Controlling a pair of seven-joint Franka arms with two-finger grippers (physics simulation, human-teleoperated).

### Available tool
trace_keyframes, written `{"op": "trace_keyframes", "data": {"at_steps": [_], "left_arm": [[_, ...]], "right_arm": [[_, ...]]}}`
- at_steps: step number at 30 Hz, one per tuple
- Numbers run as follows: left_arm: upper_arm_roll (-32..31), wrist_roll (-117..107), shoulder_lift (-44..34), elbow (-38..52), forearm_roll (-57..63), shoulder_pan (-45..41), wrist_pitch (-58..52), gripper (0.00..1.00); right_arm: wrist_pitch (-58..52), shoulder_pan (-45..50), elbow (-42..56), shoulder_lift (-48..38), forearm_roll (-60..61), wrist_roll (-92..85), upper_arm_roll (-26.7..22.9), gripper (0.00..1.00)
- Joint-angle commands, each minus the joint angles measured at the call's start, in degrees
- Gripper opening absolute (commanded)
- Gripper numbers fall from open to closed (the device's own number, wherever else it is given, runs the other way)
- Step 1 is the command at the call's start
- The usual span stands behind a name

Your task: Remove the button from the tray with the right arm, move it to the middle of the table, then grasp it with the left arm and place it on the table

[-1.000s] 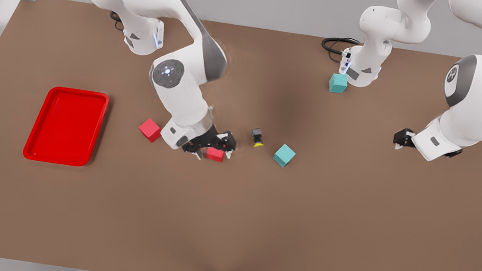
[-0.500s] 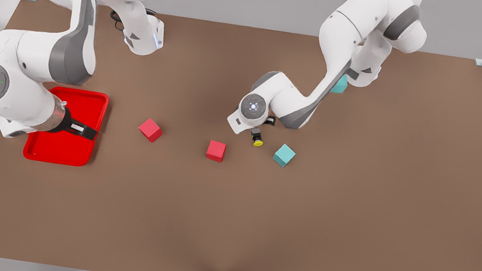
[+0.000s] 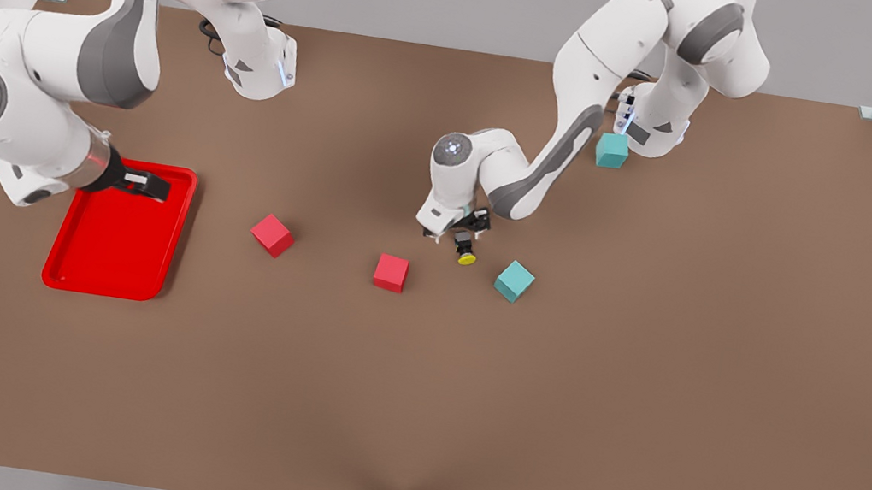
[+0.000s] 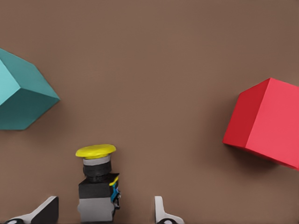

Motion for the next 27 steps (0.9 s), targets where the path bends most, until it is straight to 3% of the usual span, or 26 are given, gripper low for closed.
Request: {"op": "trace_keyframes", "data": {"at_steps": [1, 11, 24, 26, 27], "left_arm": [[0.0, -28.9, 0.3, -1.0, 1.2, -0.1, 7.2, 1.00], [0.2, -22.9, 0.1, -4.3, 4.6, 0.8, 7.2, 1.00], [-0.8, 2.6, 0.8, -5.4, 4.7, 2.9, 9.4, 1.00], [-0.9, 2.6, 0.8, -5.4, 4.6, 3.0, 9.4, 0.97], [-0.9, 2.6, 0.9, -5.4, 4.4, 3.0, 9.4, 0.91]], "right_arm": [[1.8, 0.0, 0.1, -0.1, -0.1, -7.9, 0.0, 1.00], [0.9, -0.1, 0.8, -0.1, 0.0, -8.1, 0.0, 1.00], [0.8, 0.0, 0.8, 0.0, 0.0, -7.8, 0.0, 1.00], [0.8, 0.0, 1.0, 0.0, -0.1, -7.8, 0.0, 1.00], [0.8, 0.0, 1.1, 0.0, -0.1, -7.9, 0.0, 1.00]]}}
